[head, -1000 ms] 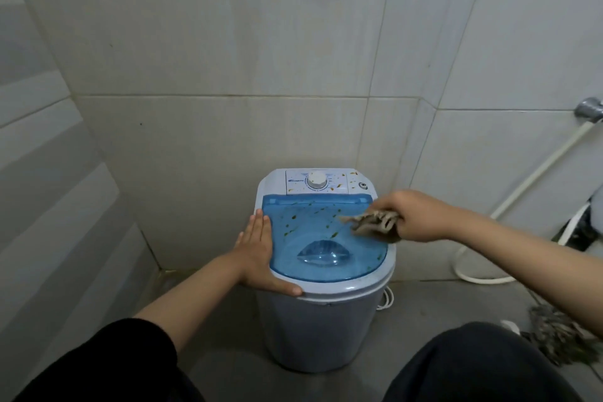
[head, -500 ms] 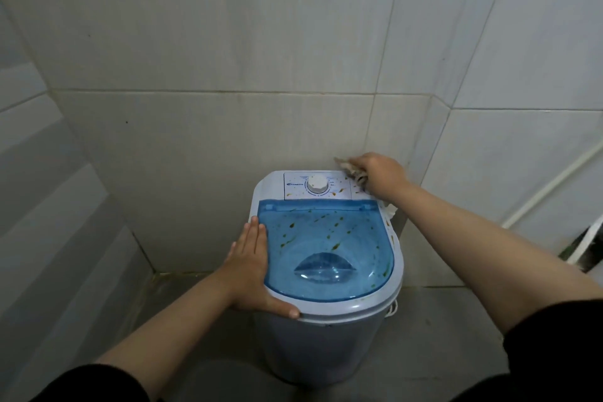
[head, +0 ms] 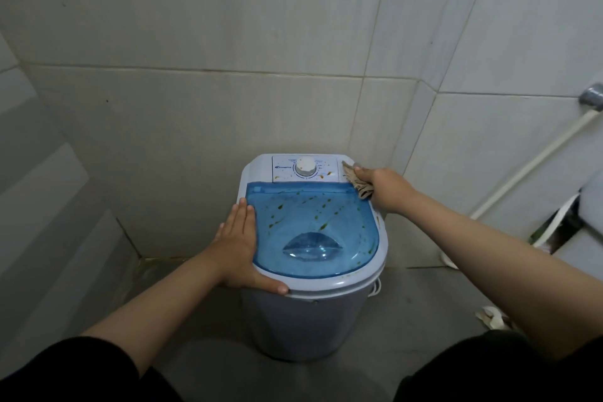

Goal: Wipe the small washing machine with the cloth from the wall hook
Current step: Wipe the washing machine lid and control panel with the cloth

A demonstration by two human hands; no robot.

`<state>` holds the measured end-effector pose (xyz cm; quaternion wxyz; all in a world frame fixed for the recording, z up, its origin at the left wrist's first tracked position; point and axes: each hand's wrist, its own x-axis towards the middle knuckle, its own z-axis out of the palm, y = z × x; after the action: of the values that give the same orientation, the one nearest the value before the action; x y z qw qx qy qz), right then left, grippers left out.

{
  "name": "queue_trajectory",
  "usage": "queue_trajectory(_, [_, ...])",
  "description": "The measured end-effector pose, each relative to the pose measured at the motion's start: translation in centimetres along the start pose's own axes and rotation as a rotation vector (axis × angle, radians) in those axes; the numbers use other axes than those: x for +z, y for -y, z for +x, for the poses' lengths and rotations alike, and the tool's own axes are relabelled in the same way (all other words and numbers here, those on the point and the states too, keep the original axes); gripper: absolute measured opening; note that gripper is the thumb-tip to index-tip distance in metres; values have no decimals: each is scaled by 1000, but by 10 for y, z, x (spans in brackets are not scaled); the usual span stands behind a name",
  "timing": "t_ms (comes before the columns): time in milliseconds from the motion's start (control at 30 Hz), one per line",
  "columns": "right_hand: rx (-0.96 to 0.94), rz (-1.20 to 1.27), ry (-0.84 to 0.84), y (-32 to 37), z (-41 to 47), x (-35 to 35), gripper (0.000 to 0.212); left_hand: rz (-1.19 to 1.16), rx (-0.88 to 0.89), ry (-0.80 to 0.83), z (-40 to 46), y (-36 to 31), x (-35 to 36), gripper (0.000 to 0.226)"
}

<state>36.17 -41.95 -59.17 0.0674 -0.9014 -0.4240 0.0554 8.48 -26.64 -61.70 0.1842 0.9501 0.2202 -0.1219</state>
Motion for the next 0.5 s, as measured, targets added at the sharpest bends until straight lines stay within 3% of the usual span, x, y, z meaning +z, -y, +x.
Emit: queue_trajectory(500, [34, 51, -10, 12, -84, 7, 62, -7, -3, -28, -3, -3, 0, 166])
